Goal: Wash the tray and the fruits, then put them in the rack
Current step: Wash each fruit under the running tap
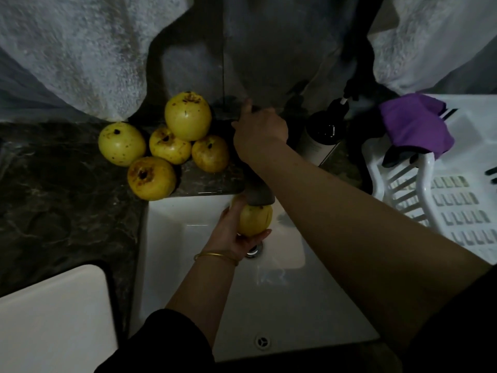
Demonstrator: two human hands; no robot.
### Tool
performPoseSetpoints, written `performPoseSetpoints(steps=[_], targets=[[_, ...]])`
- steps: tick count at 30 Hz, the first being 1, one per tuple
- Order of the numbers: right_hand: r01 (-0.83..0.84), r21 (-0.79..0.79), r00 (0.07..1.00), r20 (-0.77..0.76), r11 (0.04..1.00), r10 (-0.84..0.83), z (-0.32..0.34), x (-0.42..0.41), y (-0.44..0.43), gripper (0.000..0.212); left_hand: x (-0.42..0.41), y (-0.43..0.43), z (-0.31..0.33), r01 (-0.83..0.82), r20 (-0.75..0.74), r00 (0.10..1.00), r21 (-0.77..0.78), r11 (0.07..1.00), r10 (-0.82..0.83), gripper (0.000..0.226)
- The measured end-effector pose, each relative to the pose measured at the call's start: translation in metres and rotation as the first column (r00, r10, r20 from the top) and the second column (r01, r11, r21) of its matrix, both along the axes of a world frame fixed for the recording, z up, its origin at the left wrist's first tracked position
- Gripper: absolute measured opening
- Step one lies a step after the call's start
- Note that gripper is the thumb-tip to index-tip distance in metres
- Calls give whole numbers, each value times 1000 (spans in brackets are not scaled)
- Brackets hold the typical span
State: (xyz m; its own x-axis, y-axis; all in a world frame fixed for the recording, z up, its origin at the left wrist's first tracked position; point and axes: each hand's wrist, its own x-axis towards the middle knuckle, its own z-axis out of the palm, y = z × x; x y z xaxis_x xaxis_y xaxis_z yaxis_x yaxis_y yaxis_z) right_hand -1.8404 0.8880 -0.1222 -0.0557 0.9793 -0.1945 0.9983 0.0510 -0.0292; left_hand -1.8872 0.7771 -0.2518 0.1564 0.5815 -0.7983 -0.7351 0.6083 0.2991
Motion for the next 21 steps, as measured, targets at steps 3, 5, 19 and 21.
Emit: performPoseSetpoints(steps=[3,5,19,21], targets=[[-17,-9,1000,2,1000,17,3,0,0,59,0,1,1,8,3,1000,-2,1000,-8,98],[-25,-18,1000,13,1000,25,4,0,2,60,-1,1,2,-4,4,1000,-14,1000,4,99],[-44,-2,997,61,999,44,4,-2,7,56,-6,0,-2,58,-11,998,20,998,-58,85],[-47,-21,996,72,999,48,5,-2,7,56,-7,0,-4,65,-6,998,26,998,-65,86]])
